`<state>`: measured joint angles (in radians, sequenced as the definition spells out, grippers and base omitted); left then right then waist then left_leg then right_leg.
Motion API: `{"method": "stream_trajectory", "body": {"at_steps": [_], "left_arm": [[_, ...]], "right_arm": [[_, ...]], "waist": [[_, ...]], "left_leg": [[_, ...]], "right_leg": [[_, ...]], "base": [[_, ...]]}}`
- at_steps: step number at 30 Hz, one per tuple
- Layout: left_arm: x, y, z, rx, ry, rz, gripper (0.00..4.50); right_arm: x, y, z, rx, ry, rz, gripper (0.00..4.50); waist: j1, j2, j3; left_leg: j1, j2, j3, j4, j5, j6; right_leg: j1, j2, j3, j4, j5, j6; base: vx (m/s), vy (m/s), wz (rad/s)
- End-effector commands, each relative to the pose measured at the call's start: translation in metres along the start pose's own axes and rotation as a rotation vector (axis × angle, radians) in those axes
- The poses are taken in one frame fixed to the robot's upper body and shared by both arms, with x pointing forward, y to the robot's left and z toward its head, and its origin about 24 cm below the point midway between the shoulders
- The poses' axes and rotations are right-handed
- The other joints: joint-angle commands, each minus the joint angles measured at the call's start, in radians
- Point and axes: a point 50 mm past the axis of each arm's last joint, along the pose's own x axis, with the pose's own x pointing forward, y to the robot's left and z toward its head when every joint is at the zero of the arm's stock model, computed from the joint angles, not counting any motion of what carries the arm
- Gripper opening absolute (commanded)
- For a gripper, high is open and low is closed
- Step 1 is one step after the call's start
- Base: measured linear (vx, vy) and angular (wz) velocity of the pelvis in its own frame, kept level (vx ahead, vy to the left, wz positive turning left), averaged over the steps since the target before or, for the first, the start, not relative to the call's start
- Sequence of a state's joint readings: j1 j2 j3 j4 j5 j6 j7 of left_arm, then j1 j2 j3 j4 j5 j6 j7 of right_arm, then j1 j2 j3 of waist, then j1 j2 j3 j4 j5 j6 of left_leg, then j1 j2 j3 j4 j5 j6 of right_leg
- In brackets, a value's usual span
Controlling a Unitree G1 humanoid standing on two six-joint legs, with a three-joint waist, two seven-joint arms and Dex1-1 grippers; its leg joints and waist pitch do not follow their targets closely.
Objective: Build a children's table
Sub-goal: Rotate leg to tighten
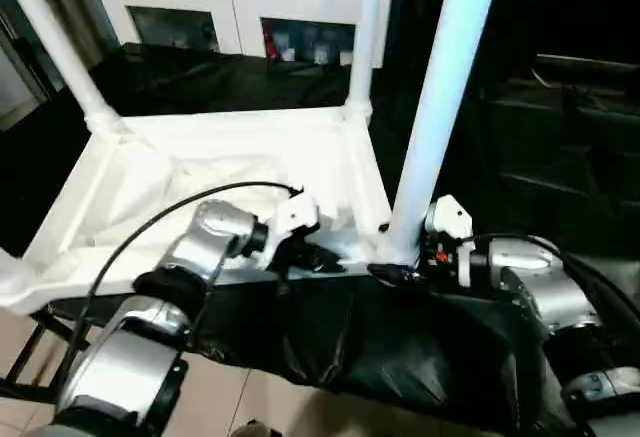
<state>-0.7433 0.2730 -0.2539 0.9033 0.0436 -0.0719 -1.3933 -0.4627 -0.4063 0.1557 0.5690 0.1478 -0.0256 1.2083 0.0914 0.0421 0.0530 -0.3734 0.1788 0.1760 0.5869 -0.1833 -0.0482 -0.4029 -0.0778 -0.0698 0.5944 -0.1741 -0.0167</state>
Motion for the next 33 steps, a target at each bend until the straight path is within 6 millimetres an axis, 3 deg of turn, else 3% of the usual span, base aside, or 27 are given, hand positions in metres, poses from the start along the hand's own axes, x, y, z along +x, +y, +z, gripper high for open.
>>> {"method": "stream_trajectory", "body": {"at_steps": [1, 6, 11, 13, 16, 17, 20, 21, 23, 26, 27, 30, 33], "left_arm": [[0.001, -0.004, 0.008, 0.056, -0.008, -0.076, 0.0], [0.0, -0.007, 0.004, 0.05, 0.003, -0.113, 0.0], [0.004, -0.008, 0.001, 0.027, 0.001, -0.101, 0.0], [0.009, -0.005, 0.001, -0.007, 0.006, -0.046, 0.0], [0.016, 0.0, 0.003, -0.041, -0.001, 0.039, 0.0], [0.023, 0.004, 0.005, -0.074, -0.017, 0.106, 0.0], [0.043, 0.013, 0.018, -0.142, -0.061, 0.281, 0.0], [0.049, 0.014, 0.022, -0.147, -0.07, 0.312, 0.0], [0.058, 0.016, 0.028, -0.152, -0.084, 0.359, 0.0], [0.068, 0.016, 0.034, -0.111, -0.083, 0.411, 0.0], [0.068, 0.016, 0.034, -0.109, -0.082, 0.411, 0.0], [0.069, 0.014, 0.035, -0.072, -0.08, 0.4, 0.0], [0.063, 0.013, 0.032, -0.035, -0.078, 0.375, 0.0]], "right_arm": [[0.001, 0.003, 0.0, 0.005, -0.003, 0.031, 3.27], [0.002, 0.009, 0.0, 0.013, -0.01, 0.078, 2.87], [0.005, 0.014, -0.003, 0.059, -0.045, 0.063, 2.78], [0.01, 0.01, -0.005, 0.101, -0.067, -0.027, 2.77], [0.015, 0.005, -0.006, 0.119, -0.087, -0.149, 2.77], [0.021, -0.001, -0.007, 0.151, -0.095, -0.269, 2.77], [0.04, -0.013, -0.008, 0.256, -0.119, -0.568, 2.77], [0.046, -0.015, -0.009, 0.28, -0.117, -0.626, 2.77], [0.058, -0.014, -0.006, 0.308, -0.118, -0.689, 2.77], [0.075, -0.012, 0.003, 0.288, -0.154, -0.73, 2.77], [0.075, -0.011, 0.004, 0.285, -0.157, -0.728, 3.33], [0.079, -0.009, 0.011, 0.246, -0.196, -0.706, 3.54], [0.07, -0.011, 0.01, 0.194, -0.198, -0.67, 3.77]], "waist": [[0.001, -0.016, -0.069], [0.002, -0.013, -0.068], [0.003, -0.015, -0.068], [0.004, -0.014, -0.067], [-0.005, -0.015, -0.061], [-0.007, -0.021, -0.061], [-0.025, -0.02, -0.06], [-0.028, -0.02, -0.059], [-0.036, -0.022, -0.061], [-0.035, -0.021, -0.064], [-0.034, -0.019, -0.065], [-0.035, -0.018, -0.066], [-0.036, -0.018, -0.064]], "left_leg": [[0.01, 0.058, -0.011, -0.062, -0.164, 0.115], [0.011, 0.057, -0.011, -0.063, -0.176, 0.106], [0.011, 0.057, -0.011, -0.065, -0.184, 0.094], [0.011, 0.057, -0.012, -0.066, -0.181, 0.089], [0.014, 0.055, -0.012, -0.07, -0.224, 0.063], [0.014, 0.052, -0.014, -0.071, -0.236, 0.056], [0.017, 0.048, -0.019, -0.075, -0.249, 0.01], [0.017, 0.048, -0.02, -0.077, -0.253, 0.008], [0.015, 0.043, -0.016, -0.072, -0.243, 0.026], [0.012, 0.039, -0.013, -0.067, -0.204, 0.056], [0.011, 0.041, -0.013, -0.067, -0.197, 0.059], [0.009, 0.043, -0.014, -0.068, -0.184, 0.078], [0.009, 0.044, -0.014, -0.069, -0.206, 0.082]], "right_leg": [[0.054, -0.076, 0.043, -0.063, -0.169, -0.268], [0.054, -0.076, 0.044, -0.065, -0.186, -0.265], [0.055, -0.077, 0.044, -0.067, -0.206, -0.255], [0.054, -0.076, 0.044, -0.067, -0.21, -0.255], [0.049, -0.078, 0.045, -0.077, -0.29, -0.236], [0.053, -0.079, 0.044, -0.082, -0.33, -0.222], [0.047, -0.078, 0.043, -0.084, -0.388, -0.199], [0.048, -0.077, 0.043, -0.086, -0.392, -0.195], [0.048, -0.076, 0.048, -0.087, -0.35, -0.198], [0.052, -0.076, 0.047, -0.088, -0.315, -0.196], [0.051, -0.077, 0.048, -0.087, -0.306, -0.196], [0.053, -0.074, 0.046, -0.081, -0.251, -0.211], [0.054, -0.074, 0.045, -0.083, -0.263, -0.213]], "base": [[0.0, 0.0, 0.0], [0.0, 0.0, 0.0], [0.0, 0.0, 0.0], [0.0, 0.0, 0.0], [0.0, 0.0, 0.0], [0.0, 0.0, 0.0], [0.0, 0.0, 0.0], [0.0, 0.0, 0.0], [0.0, 0.0, 0.0], [0.0, 0.0, 0.0], [0.0, 0.0, 0.0], [0.0, 0.0, 0.0], [0.0, 0.0, 0.0]]}}
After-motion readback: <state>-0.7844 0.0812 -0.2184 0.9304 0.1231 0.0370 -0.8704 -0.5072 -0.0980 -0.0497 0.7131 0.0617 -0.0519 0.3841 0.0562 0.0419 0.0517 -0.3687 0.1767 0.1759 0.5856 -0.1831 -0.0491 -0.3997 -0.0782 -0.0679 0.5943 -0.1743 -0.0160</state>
